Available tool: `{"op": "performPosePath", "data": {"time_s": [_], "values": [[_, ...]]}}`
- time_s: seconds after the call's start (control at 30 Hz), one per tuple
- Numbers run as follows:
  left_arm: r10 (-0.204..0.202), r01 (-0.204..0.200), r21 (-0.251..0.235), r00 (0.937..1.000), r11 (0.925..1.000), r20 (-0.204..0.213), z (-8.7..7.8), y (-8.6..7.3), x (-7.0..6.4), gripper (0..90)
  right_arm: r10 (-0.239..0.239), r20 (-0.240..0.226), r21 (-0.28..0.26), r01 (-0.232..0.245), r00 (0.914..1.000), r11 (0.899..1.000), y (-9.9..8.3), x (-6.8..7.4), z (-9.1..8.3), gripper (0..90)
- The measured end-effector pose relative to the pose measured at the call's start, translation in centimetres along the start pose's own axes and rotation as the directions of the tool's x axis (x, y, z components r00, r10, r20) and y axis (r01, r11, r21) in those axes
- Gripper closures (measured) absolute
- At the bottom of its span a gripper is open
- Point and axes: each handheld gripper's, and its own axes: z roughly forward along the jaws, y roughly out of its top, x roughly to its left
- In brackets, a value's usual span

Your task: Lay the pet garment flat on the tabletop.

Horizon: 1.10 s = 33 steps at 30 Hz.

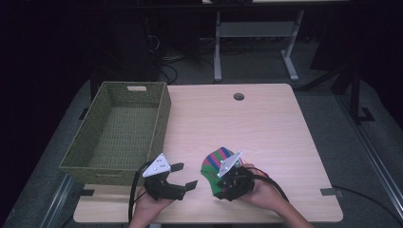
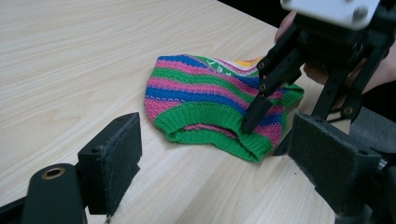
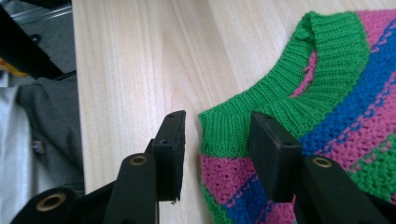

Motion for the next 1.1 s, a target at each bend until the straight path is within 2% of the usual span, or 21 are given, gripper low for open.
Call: {"op": "performPosePath", "data": {"time_s": [0.07,0.17,0.2,0.37,0.67,0.87,1.1], "values": [[0.001,-0.001,0.001,1.0,1.0,0.0,0.0,0.0,0.0,17.1,-0.009,0.038,-0.003,0.009,0.9992,1.0,-0.1,0.3,0.1,60.2],[-0.001,0.001,-0.001,1.0,1.0,0.002,0.1,0.0,0.0,17.1,-0.017,0.056,-0.003,0.017,0.9983,1.0,-0.1,0.5,0.1,63.2],[-0.002,0.002,-0.002,1.0,1.0,0.002,0.1,0.0,0.0,17.1,-0.03,0.083,0.003,0.03,0.9961,1.0,-0.1,0.8,0.1,66.8],[-0.013,0.013,-0.007,0.9998,0.9999,0.012,0.1,0.0,0.0,17.1,-0.05,0.114,0.015,0.049,0.9923,0.999,0.0,0.9,0.1,71.6],[-0.012,0.012,0.001,0.9998,0.9999,0.018,0.5,0.0,-0.1,17.4,-0.004,0.074,-0.004,0.004,0.9972,1.0,0.0,0.2,-0.3,83.2],[0.0,0.0,0.005,0.9996,1.0,0.028,0.6,0.1,-0.4,18.4,-0.006,0.076,-0.007,0.006,0.9971,1.0,0.0,0.3,-1.1,83.6],[0.001,-0.001,0.002,0.9991,1.0,0.043,0.8,0.3,-0.5,21.8,-0.001,0.065,-0.055,0.005,0.9979,0.998,0.2,0.1,-3.2,83.8]]}}
